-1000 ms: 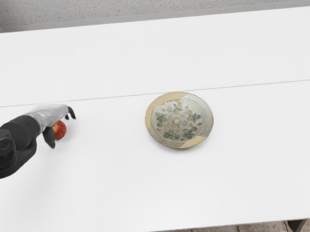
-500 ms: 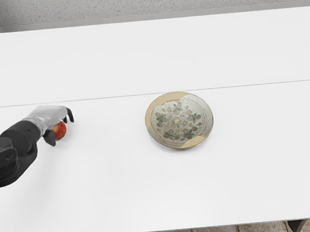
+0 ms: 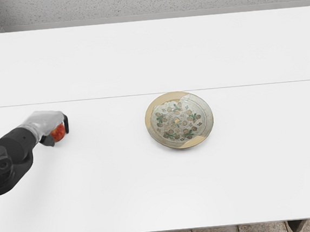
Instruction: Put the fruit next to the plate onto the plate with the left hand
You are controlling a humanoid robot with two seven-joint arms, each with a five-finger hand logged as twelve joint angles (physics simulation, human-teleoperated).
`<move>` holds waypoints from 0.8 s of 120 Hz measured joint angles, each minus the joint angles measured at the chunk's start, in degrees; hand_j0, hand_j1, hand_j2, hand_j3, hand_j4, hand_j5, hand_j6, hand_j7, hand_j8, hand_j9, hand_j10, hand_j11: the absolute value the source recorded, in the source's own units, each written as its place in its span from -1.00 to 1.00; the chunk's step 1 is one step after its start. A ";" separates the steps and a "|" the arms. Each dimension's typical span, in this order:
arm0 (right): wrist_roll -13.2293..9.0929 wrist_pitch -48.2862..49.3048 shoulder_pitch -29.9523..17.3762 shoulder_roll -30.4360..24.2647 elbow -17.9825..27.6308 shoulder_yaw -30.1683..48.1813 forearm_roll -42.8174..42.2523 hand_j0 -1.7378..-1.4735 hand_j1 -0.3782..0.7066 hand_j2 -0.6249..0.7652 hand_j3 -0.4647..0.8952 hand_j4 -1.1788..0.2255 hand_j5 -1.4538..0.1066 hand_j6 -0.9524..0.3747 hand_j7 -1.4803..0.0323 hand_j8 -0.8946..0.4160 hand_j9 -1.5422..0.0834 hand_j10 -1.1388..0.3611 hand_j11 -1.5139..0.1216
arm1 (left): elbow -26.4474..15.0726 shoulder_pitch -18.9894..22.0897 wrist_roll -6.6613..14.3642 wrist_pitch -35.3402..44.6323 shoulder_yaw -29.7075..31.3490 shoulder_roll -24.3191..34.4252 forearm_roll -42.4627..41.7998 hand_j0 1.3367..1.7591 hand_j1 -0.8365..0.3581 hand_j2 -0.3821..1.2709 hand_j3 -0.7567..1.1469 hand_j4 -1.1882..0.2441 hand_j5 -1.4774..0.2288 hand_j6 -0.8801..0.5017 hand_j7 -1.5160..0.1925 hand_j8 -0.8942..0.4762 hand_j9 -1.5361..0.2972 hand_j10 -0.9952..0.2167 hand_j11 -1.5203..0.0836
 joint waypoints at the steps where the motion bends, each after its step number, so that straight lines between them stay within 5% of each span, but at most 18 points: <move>1: 0.00 0.00 0.00 0.00 -0.01 0.00 0.00 -0.40 -0.95 -0.10 -0.32 0.68 0.86 0.43 0.96 0.36 0.90 0.52 0.85 | -0.02 -0.04 0.00 -0.01 0.00 0.00 -0.04 0.52 -0.15 -0.47 0.04 -0.17 -0.30 -0.20 -0.33 -0.28 -0.29 -0.45 -0.20; 31: 0.01 0.00 0.00 0.00 -0.07 0.00 0.00 -0.40 -0.95 -0.10 -0.32 0.68 0.86 0.43 0.96 0.36 0.90 0.52 0.85 | -0.23 -6.68 0.01 -1.45 -0.41 -2.86 -1.72 0.48 -0.33 -0.16 -0.13 -0.05 -0.41 -0.08 -0.39 -0.16 -0.36 -0.38 -0.30; 58: 0.01 0.00 0.00 0.00 -0.08 0.00 0.00 -0.40 -0.95 -0.10 -0.32 0.68 0.86 0.43 0.96 0.36 0.90 0.52 0.85 | -1.31 -12.71 0.02 -2.00 -0.54 -12.10 -2.75 0.48 -0.34 -0.18 -0.18 -0.04 -0.42 -0.08 -0.38 -0.14 -0.36 -0.39 -0.30; 96: 0.01 0.00 0.00 0.00 -0.08 0.00 0.00 -0.40 -0.95 -0.10 -0.32 0.68 0.86 0.43 0.96 0.36 0.90 0.52 0.85 | -3.26 -14.83 -0.01 -2.33 -0.09 -24.48 -2.52 0.48 -0.27 -0.24 -0.20 -0.11 -0.40 -0.14 -0.36 -0.19 -0.36 -0.43 -0.29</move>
